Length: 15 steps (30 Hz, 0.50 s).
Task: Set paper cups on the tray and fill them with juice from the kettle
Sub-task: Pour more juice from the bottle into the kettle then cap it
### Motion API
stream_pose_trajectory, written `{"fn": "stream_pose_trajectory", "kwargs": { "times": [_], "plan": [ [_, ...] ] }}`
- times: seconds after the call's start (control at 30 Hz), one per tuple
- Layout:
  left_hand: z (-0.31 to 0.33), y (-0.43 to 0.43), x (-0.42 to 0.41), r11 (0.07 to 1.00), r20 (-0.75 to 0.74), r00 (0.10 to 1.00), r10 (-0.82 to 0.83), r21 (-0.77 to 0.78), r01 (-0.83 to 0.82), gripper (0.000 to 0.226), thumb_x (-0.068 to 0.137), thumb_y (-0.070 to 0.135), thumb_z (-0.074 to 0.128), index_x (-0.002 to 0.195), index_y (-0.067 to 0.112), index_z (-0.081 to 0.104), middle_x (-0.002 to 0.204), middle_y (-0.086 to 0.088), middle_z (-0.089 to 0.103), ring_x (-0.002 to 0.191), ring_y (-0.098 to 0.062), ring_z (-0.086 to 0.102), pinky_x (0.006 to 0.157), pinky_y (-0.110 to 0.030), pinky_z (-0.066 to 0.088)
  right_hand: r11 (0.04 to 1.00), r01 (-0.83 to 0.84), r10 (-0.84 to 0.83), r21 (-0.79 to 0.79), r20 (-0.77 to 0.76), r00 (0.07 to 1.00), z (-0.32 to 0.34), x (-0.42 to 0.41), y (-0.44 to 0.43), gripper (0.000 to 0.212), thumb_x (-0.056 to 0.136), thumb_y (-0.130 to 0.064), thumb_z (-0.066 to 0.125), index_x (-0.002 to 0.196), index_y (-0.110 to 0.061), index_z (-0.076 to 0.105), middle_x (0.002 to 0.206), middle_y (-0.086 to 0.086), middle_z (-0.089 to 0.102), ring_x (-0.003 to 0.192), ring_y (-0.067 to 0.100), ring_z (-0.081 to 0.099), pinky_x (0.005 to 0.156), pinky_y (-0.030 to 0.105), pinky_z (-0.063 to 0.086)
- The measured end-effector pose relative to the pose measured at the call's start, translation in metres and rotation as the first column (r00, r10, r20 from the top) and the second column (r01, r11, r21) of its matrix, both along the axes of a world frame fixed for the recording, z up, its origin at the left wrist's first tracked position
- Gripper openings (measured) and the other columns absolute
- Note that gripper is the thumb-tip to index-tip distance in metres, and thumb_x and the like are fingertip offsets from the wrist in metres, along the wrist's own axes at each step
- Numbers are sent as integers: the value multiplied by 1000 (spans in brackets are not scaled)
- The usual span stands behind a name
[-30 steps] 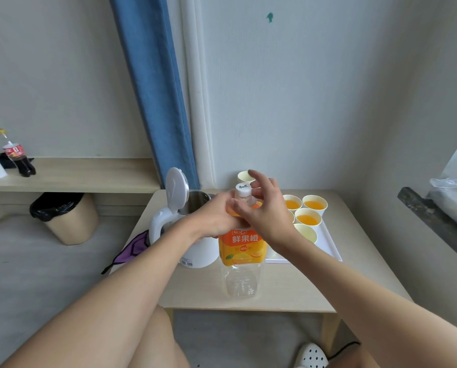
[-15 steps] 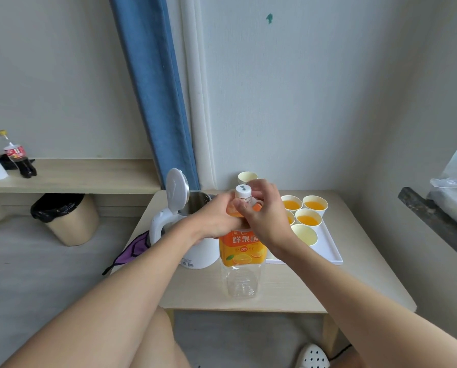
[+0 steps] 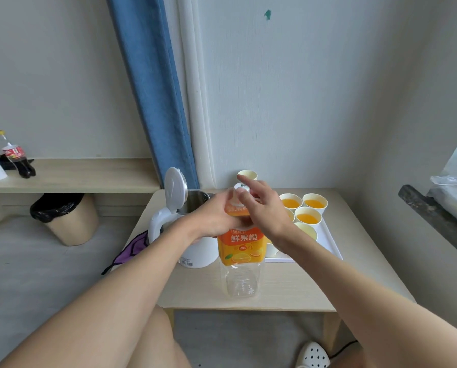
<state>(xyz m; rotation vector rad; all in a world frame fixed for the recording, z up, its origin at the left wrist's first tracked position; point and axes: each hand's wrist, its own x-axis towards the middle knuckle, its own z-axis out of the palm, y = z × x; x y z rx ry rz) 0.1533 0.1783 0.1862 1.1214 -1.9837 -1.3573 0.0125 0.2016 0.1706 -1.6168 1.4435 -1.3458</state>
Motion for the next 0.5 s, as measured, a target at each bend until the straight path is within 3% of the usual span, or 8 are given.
{"fn": "stream_pose_trajectory", "kwargs": {
  "times": [0.1,0.2,0.27,0.37,0.5],
  "plan": [
    [-1,-1,-1,1000,15,1000,7,0,-7,47,90,10,79,124,38,63,105,16,77,93,5,72,70,-12,54,999,31,-31,-27,2,1000,3,2,-1,25,95,-28,63,118,-17,64,104,1,65,97,15,64,82,23,50],
    [-2,-1,0,1000,44,999,20,5,-21,44,90,12,79,124,36,65,105,13,79,97,0,74,72,-16,56,990,132,-132,-56,5,991,6,9,-2,22,87,-26,73,100,-15,59,89,-2,65,82,8,61,67,15,47],
    [-2,-1,1,999,52,998,34,12,-35,43,90,13,79,124,35,65,106,11,78,98,-2,74,73,-18,57,988,141,-144,-60,-35,989,5,13,-3,23,86,-28,74,100,-17,59,94,0,66,88,14,61,73,23,50],
    [-2,-1,1,1000,21,1000,20,8,-20,45,90,8,78,123,36,64,105,13,78,95,2,73,71,-15,56,998,51,-54,-43,-62,997,2,6,-2,34,92,-28,67,123,-17,63,115,0,63,106,16,59,91,30,49],
    [-1,0,-1,1000,7,1000,5,-10,-5,48,90,6,78,122,38,63,102,16,78,94,4,73,69,-12,55,1000,-10,8,18,74,997,2,0,0,28,92,-24,67,120,-18,67,113,1,66,103,14,63,82,24,49]
  ]
}}
